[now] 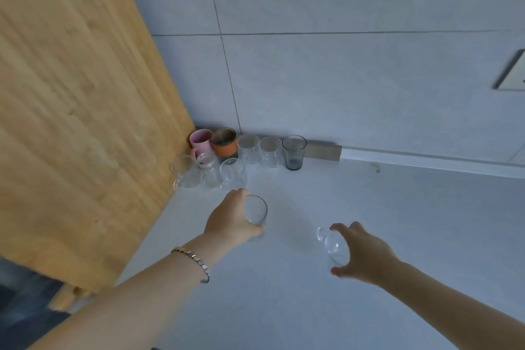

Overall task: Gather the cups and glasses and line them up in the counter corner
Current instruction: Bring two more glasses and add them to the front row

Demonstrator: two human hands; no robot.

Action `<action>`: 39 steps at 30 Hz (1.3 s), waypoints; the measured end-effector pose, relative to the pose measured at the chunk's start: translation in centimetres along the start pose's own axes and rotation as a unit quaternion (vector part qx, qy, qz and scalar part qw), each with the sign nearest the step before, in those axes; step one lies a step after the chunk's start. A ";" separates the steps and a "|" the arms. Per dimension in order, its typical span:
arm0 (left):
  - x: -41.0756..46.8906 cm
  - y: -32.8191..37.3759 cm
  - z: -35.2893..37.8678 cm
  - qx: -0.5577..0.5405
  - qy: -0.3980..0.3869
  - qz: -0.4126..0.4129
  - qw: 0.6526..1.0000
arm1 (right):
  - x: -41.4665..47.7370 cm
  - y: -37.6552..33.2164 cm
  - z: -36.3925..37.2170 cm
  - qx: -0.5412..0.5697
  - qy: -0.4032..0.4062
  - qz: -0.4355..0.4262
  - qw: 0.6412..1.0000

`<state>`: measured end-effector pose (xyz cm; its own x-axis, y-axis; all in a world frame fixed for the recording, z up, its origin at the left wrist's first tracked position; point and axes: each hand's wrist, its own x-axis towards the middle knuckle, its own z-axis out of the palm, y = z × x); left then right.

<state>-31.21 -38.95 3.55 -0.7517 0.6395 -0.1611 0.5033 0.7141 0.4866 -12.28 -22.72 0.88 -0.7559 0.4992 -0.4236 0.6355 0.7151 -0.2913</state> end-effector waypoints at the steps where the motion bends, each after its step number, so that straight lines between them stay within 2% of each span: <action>1: 1.5 -0.3 -0.3 0.006 -0.001 -0.002 1.000 | 1.6 -0.5 -0.2 -0.003 -0.002 -0.002 1.000; 10: 14.0 -1.2 -0.9 0.115 -0.020 0.080 0.990 | 14.4 -5.0 -1.0 -0.038 0.004 -0.010 0.999; 13: 17.2 -2.2 0.2 0.116 -0.037 0.107 0.987 | 17.9 -6.3 -1.1 -0.072 0.012 -0.020 0.997; 21: 21.4 -5.2 1.3 0.129 -0.075 0.160 0.976 | 21.2 -8.1 -2.0 -0.114 -0.034 -0.049 0.992; 23: 21.7 -5.7 1.6 0.131 -0.087 0.174 0.972 | 20.6 -8.8 -1.1 -0.052 -0.029 0.008 0.998; 25: 21.9 -6.1 1.9 0.125 -0.091 0.184 0.971 | 20.0 -10.2 0.1 0.077 0.028 0.134 0.988; 27: 22.1 -6.2 2.1 0.115 -0.081 0.196 0.970 | 20.4 -11.8 0.8 0.199 0.096 0.270 0.937; 29: 22.3 -6.5 2.2 0.100 -0.077 0.205 0.971 | 21.6 -12.5 1.4 0.236 0.118 0.328 0.907; 32: 22.3 -6.7 2.3 0.095 -0.075 0.215 0.969 | 22.6 -12.0 1.6 0.202 0.149 0.300 0.921; 36: 22.3 -6.9 2.6 0.089 -0.063 0.224 0.969 | 22.4 -10.1 0.8 0.120 0.108 0.174 0.971; 39: 22.2 -7.1 2.9 0.075 -0.050 0.229 0.969 | 22.7 -10.0 0.5 0.105 0.095 0.150 0.978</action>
<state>-50.23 -29.01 -5.98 -0.3935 0.9183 -0.0427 0.8364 0.3769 0.3981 -35.73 -18.73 -6.28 -0.5327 0.7678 -0.3559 0.8370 0.4155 -0.3561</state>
